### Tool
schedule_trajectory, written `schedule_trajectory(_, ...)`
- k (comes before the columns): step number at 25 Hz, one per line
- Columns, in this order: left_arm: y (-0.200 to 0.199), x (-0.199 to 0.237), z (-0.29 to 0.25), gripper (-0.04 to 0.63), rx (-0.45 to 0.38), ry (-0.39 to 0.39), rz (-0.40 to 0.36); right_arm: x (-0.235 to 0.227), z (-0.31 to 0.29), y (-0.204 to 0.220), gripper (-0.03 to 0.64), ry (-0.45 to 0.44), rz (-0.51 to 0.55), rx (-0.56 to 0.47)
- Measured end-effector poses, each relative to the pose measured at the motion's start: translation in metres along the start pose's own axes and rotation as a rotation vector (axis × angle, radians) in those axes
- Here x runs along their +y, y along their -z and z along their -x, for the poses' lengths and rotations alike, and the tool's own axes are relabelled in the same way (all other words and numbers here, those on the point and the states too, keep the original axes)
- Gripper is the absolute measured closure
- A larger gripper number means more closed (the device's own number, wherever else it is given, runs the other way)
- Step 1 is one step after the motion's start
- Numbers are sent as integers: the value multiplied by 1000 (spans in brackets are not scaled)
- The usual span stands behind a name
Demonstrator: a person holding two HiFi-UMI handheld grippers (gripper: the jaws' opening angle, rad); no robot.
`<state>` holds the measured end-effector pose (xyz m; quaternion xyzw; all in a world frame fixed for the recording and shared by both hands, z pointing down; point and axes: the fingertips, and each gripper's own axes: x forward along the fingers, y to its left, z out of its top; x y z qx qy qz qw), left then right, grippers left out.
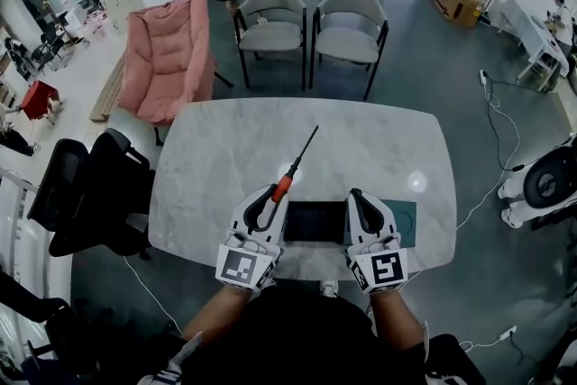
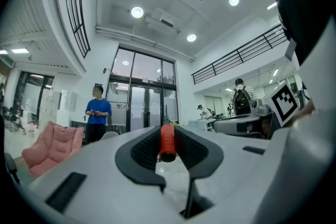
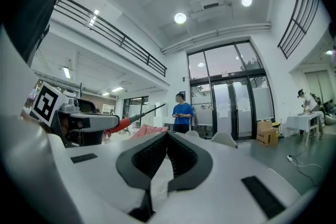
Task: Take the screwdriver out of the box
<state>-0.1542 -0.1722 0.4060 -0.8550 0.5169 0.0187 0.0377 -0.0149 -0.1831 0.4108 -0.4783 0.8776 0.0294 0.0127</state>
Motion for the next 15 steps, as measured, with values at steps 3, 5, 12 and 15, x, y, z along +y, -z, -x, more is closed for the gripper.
schedule_trajectory(3, -1, -2, 0, 511, 2, 5, -14, 0, 0, 1, 594, 2, 5, 5)
schedule_trajectory(5, 0, -4, 0, 511, 3, 8, -11, 0, 2, 4, 594, 3, 5, 13)
schedule_trajectory(12, 0, 2, 0, 511, 1, 12, 0, 3, 2, 5, 594, 11, 4, 12)
schedule_trajectory(15, -2, 2, 0, 511, 1, 13, -4, 4, 2, 5, 594, 8, 8, 10)
